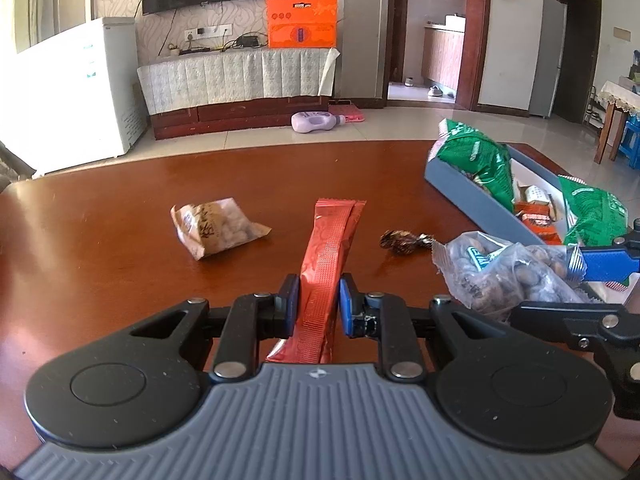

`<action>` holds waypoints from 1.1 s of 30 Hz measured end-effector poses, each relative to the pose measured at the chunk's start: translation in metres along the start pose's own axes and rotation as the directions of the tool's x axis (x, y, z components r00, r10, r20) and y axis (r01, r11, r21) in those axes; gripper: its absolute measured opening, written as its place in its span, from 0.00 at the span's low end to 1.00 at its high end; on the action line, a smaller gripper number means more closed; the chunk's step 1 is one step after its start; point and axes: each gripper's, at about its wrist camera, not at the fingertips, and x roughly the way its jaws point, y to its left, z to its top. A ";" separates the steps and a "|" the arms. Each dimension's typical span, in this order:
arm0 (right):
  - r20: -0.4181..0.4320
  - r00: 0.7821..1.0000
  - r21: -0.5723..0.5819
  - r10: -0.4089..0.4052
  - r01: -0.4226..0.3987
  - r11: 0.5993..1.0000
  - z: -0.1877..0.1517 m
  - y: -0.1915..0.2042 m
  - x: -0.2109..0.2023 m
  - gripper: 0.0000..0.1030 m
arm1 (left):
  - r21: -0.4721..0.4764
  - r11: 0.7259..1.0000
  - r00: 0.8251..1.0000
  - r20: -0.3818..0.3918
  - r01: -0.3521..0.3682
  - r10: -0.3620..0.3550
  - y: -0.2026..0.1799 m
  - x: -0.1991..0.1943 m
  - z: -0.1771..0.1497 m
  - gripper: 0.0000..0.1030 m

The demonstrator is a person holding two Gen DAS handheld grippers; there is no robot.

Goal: Organize snacks

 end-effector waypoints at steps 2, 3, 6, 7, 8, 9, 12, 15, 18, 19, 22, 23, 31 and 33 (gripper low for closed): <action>0.010 1.000 0.008 -0.003 0.003 1.000 -0.002 -0.003 -0.006 0.42 | 0.003 1.000 1.000 0.002 0.005 -0.005 -0.004 -0.001 0.003 0.24; 0.015 1.000 0.012 -0.004 0.004 1.000 -0.003 -0.005 -0.008 0.42 | 0.005 1.000 1.000 0.003 0.007 -0.007 -0.007 -0.002 0.004 0.24; 0.024 1.000 0.023 -0.010 0.010 1.000 -0.007 -0.009 -0.017 0.42 | 0.015 1.000 1.000 0.007 0.010 -0.010 -0.014 -0.003 0.006 0.24; 0.026 1.000 0.024 -0.014 0.013 1.000 -0.008 -0.011 -0.019 0.42 | 0.017 1.000 1.000 0.007 0.013 -0.013 -0.016 -0.003 0.007 0.24; 0.030 0.999 0.028 -0.016 0.015 0.999 -0.008 -0.013 -0.022 0.42 | 0.019 1.000 1.000 0.007 0.014 -0.015 -0.019 -0.004 0.008 0.24; 0.031 0.999 0.032 -0.018 0.017 0.999 -0.009 -0.014 -0.025 0.42 | 0.021 1.000 1.000 0.009 0.016 -0.016 -0.022 -0.004 0.009 0.24; 0.040 0.999 0.041 -0.027 0.026 0.999 -0.011 -0.021 -0.033 0.42 | 0.029 0.999 1.000 0.015 0.025 -0.025 -0.032 -0.005 0.011 0.24; 0.050 0.998 0.048 -0.033 0.031 0.998 -0.013 -0.027 -0.041 0.42 | 0.041 0.999 0.999 0.015 0.033 -0.034 -0.044 -0.005 0.013 0.24; 0.054 0.998 0.054 -0.043 0.041 0.998 -0.015 -0.034 -0.047 0.42 | 0.045 0.998 0.999 0.016 0.045 -0.045 -0.054 -0.004 0.014 0.24; 0.055 0.997 0.057 -0.046 0.043 0.997 -0.016 -0.037 -0.049 0.42 | 0.046 0.998 0.999 0.017 0.049 -0.050 -0.058 -0.004 0.015 0.24; 0.058 0.997 0.065 -0.055 0.052 0.997 -0.019 -0.044 -0.054 0.42 | 0.057 0.997 0.998 0.019 0.059 -0.060 -0.068 -0.002 0.018 0.24; 0.058 0.997 0.068 -0.059 0.055 0.996 -0.020 -0.047 -0.055 0.42 | 0.059 0.996 0.998 0.019 0.062 -0.064 -0.071 -0.001 0.018 0.24; 0.062 0.995 0.090 -0.084 0.078 0.993 -0.027 -0.061 -0.066 0.42 | 0.066 0.994 0.995 0.029 0.089 -0.091 -0.091 0.001 0.021 0.24; 0.066 0.994 0.094 -0.089 0.083 0.992 -0.028 -0.064 -0.068 0.42 | 0.070 0.993 0.995 0.033 0.092 -0.094 -0.095 0.001 0.022 0.24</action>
